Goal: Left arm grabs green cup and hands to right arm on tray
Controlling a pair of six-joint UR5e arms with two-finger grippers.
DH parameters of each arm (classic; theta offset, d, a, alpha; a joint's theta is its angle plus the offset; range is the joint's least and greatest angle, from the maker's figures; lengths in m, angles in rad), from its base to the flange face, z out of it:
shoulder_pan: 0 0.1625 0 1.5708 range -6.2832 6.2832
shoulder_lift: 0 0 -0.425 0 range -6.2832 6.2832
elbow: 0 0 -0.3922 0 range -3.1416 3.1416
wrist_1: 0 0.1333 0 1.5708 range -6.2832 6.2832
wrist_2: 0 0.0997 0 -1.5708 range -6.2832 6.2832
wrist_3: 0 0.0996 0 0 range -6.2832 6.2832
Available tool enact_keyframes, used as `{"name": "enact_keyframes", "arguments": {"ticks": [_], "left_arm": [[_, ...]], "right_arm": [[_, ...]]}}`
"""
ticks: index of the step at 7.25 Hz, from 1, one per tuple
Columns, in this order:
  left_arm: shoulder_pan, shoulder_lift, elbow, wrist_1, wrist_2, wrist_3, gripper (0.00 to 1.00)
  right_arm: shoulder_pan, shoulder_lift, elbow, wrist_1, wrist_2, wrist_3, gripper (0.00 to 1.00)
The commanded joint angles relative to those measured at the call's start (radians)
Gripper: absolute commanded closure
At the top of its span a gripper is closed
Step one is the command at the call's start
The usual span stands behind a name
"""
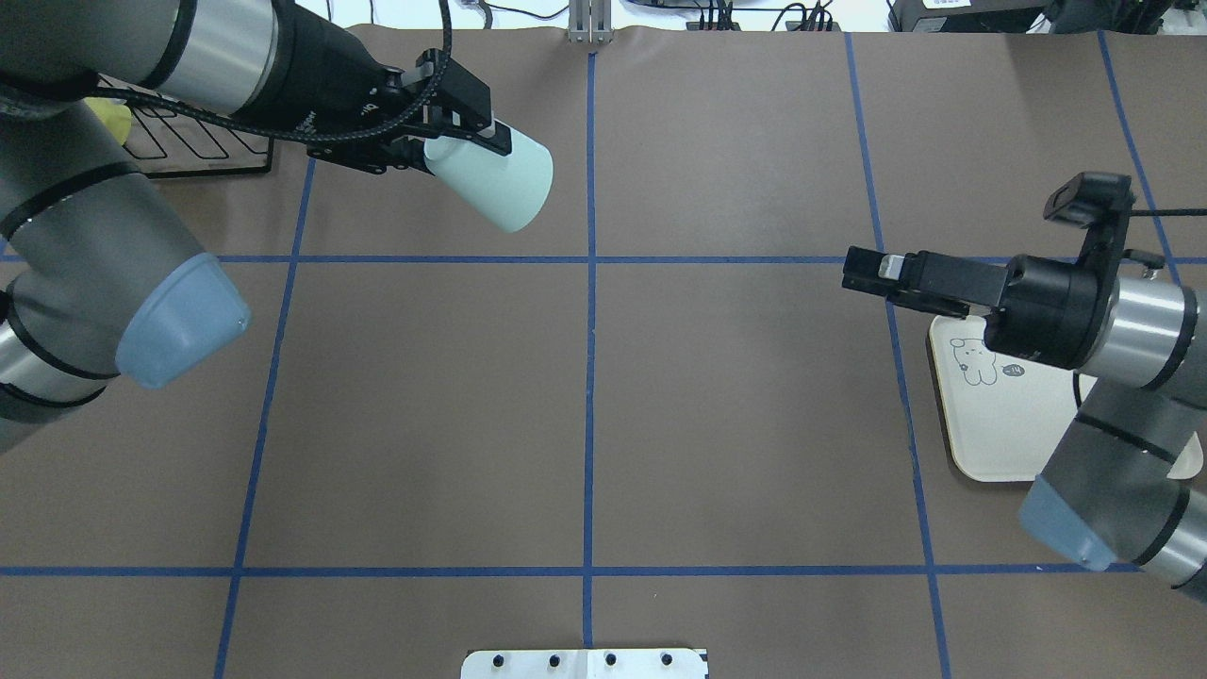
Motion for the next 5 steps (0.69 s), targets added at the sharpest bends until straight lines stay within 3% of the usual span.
{"name": "enact_keyframes", "arguments": {"ticks": [1,2,5], "left_arm": [[0.058,-0.01,-0.092,-0.032,-0.001,-0.107,0.97],[0.081,-0.01,-0.095,-0.11,-0.001,-0.159,0.97],[0.082,-0.01,-0.099,-0.18,-0.001,-0.21,0.97]], "right_arm": [[-0.193,0.129,-0.128,0.249,-0.223,0.004,0.01],[-0.252,0.224,-0.17,0.294,-0.306,0.001,0.01],[-0.278,0.315,-0.159,0.294,-0.329,0.004,0.01]]}}
